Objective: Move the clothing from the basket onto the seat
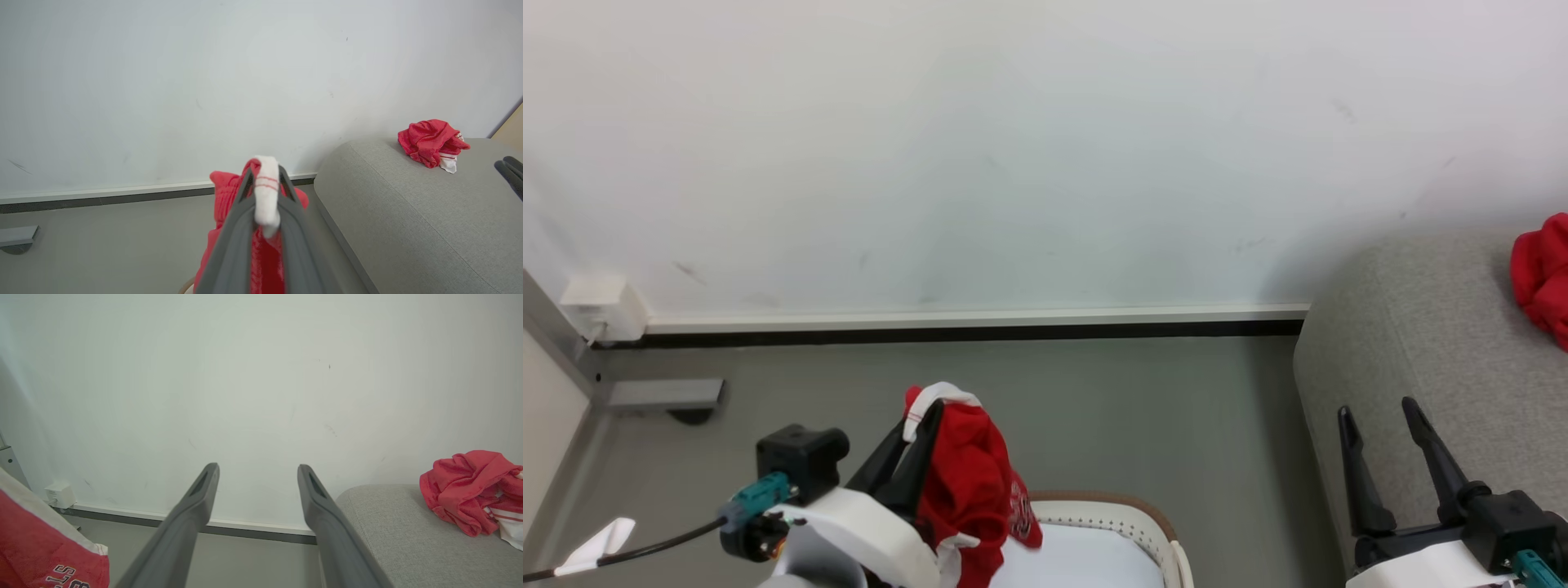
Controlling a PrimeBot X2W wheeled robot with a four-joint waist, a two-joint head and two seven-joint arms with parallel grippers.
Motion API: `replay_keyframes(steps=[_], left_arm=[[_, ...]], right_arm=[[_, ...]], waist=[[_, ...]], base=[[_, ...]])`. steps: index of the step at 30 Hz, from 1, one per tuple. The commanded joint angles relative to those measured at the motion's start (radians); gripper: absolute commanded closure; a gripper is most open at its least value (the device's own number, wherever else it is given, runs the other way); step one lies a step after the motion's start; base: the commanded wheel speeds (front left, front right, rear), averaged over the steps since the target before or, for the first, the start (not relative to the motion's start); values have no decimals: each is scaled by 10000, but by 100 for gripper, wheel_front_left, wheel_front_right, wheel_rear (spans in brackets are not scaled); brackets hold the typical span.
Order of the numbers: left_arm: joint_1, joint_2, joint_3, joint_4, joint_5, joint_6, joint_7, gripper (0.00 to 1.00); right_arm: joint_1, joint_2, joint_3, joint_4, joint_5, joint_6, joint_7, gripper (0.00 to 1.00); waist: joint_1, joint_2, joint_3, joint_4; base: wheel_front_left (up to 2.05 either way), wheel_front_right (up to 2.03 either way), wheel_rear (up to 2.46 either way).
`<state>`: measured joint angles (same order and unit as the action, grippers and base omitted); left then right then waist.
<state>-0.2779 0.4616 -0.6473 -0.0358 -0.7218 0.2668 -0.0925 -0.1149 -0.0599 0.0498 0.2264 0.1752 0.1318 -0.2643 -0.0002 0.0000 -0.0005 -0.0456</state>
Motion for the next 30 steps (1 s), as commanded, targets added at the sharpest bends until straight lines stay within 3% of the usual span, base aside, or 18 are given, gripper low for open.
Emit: replay_keyframes(steps=[1, 11, 20, 30], left_arm=[[170, 170, 58, -195, -23, 83, 42, 100], [501, 578, 102, -1107, 11, 418, 342, 100], [109, 671, -325, -1696, 379, 258, 684, 100], [-408, 198, -1245, -1679, 721, -287, 1054, 100]], right_arm=[[141, -64, 87, 41, 57, -19, -1, 0], [135, -608, 1374, -64, 590, -19, -1, 0], [-914, -1716, 4559, -637, 2237, -19, 240, 0], [-2874, -2407, 7888, -809, 3662, -19, 617, 0]], waist=[[2, 0, -136, -106], [2, 0, -298, -190], [2, 0, -241, -264], [2, 0, -306, -436]], base=[[0, 0, 0], [0, 0, 0], [0, 0, 0], [0, 0, 0]])
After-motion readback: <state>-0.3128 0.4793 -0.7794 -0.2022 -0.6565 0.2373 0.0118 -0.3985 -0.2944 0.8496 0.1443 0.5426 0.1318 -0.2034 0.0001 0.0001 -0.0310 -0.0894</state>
